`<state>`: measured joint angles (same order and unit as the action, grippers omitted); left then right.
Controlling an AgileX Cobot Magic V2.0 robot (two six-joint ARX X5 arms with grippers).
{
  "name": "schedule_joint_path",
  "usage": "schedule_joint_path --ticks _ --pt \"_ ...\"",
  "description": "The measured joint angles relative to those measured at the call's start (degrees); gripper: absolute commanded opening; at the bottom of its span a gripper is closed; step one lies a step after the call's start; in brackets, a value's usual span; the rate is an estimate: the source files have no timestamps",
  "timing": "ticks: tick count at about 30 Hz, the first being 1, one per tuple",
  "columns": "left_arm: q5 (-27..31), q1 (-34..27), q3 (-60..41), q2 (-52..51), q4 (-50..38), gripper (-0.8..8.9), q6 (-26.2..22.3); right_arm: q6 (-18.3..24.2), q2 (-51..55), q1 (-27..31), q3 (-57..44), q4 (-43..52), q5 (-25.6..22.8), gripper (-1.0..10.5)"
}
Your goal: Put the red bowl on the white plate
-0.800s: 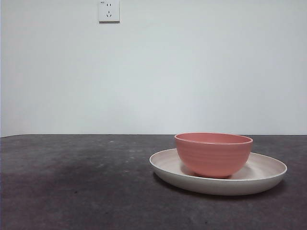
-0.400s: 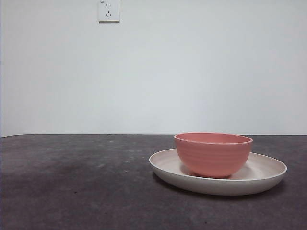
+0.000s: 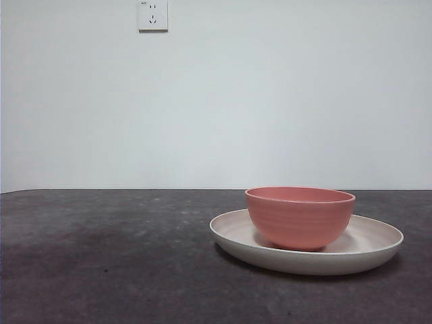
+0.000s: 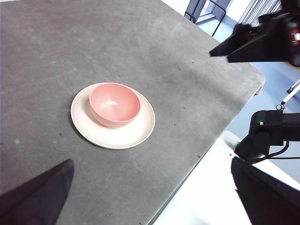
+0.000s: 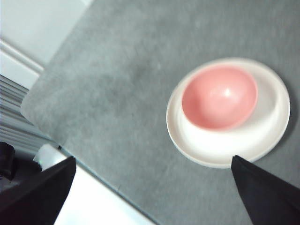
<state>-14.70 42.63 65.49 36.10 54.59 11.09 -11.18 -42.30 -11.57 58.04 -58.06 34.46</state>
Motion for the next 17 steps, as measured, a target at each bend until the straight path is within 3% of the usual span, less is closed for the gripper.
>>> schedule_joint_path --ticks 10,17 --pt "0.00 0.00 0.00 0.00 0.00 6.25 0.00 -0.15 -16.83 7.54 0.00 2.34 -2.38 6.1" --pt "0.00 0.00 0.00 0.00 0.00 6.25 0.00 3.80 -30.60 14.97 0.00 6.45 1.22 4.5"
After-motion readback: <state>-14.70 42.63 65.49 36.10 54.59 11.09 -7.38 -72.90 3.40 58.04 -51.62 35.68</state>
